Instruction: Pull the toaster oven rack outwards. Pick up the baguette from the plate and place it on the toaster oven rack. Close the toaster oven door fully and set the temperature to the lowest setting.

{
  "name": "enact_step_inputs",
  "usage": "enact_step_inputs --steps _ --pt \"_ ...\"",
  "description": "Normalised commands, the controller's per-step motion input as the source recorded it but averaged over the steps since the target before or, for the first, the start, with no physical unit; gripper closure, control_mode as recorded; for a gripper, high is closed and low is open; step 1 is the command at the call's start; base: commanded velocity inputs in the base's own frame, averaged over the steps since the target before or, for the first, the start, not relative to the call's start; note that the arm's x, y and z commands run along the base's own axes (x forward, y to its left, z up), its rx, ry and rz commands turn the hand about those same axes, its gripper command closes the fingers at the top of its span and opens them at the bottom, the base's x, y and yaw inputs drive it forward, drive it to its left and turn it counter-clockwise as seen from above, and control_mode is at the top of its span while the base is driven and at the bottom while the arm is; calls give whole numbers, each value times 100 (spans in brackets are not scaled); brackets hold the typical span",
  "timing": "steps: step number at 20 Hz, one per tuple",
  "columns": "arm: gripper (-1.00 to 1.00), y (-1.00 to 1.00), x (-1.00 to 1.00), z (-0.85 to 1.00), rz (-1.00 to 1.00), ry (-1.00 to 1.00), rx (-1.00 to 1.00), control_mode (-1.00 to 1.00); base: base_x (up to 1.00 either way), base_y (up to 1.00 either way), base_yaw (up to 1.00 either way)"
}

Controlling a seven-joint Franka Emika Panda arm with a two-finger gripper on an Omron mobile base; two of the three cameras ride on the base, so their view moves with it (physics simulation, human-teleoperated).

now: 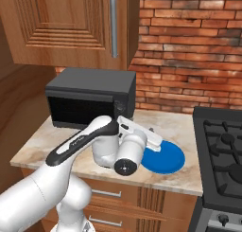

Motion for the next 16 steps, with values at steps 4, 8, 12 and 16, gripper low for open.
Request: enact_step_inputs --steps 4,8,12,16 --pt "-100 15 0 -14 8 8 -16 -100 0 0 0" --pt "-100 11 0 -6 8 7 -17 -100 0 0 0" --pt "-100 9 0 0 9 1 -22 -100 0 0 0" --pt "-100 10 0 0 9 0 -23 -100 0 0 0"
